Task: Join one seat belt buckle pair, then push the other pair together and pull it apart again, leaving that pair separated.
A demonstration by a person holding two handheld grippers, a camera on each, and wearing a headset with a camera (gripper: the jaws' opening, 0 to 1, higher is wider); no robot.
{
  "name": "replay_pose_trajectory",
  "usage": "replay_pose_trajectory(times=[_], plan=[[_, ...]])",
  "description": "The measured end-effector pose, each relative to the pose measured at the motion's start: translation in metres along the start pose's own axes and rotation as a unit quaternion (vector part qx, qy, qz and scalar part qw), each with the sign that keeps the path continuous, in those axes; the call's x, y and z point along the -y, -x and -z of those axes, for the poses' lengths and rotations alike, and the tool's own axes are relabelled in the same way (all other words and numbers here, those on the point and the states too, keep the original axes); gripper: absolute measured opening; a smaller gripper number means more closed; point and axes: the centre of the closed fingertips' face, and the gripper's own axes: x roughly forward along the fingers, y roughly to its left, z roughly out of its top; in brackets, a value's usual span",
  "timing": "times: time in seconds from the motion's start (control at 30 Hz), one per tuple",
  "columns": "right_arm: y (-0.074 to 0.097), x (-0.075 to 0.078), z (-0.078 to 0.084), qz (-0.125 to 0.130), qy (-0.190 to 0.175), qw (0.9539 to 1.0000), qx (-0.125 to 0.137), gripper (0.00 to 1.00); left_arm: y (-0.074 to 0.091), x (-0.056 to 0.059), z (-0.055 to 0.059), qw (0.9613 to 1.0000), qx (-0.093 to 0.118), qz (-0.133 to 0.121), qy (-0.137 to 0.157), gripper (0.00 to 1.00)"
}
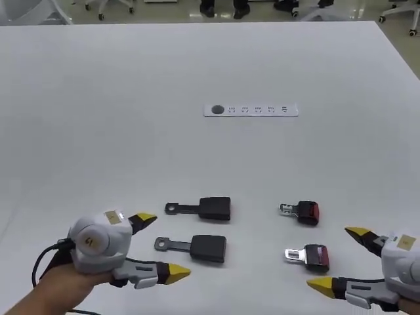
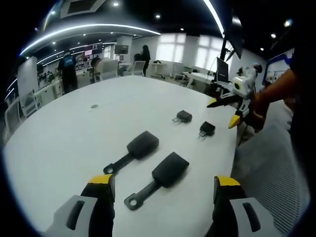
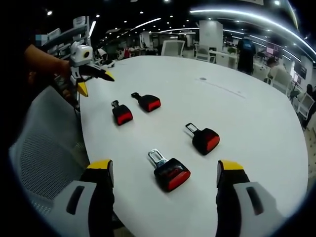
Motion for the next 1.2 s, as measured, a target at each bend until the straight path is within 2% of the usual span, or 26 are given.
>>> replay_pose_trajectory(times=[0.53,0.67,0.8,0.93,1.2], plan=[[-0.018,-0.004,0.009,-0.037,0.009,0.9988,-0.032,0.81,-0.022,-0.001,0.005,0.9993,-0.022,0.027,-0.015,0.81],[-0.02,-0.005,0.013,-0.049,0.011,0.9979,-0.042,0.79,-0.03,0.001,0.007,0.9987,-0.022,0.037,-0.027,0.75],[-0.023,-0.002,0.016,-0.058,0.017,0.9968,-0.052,0.76,-0.041,0.001,0.01,0.9979,-0.03,0.047,-0.034,0.75],[-0.026,-0.005,0.018,-0.071,0.023,0.9953,-0.062,0.75,-0.051,0.007,0.008,0.9959,-0.044,0.063,-0.048,0.75],[-0.034,-0.005,0.024,-0.092,0.037,0.9912,-0.088,0.68,-0.068,0.012,0.012,0.9911,-0.064,0.089,-0.075,0.71]])
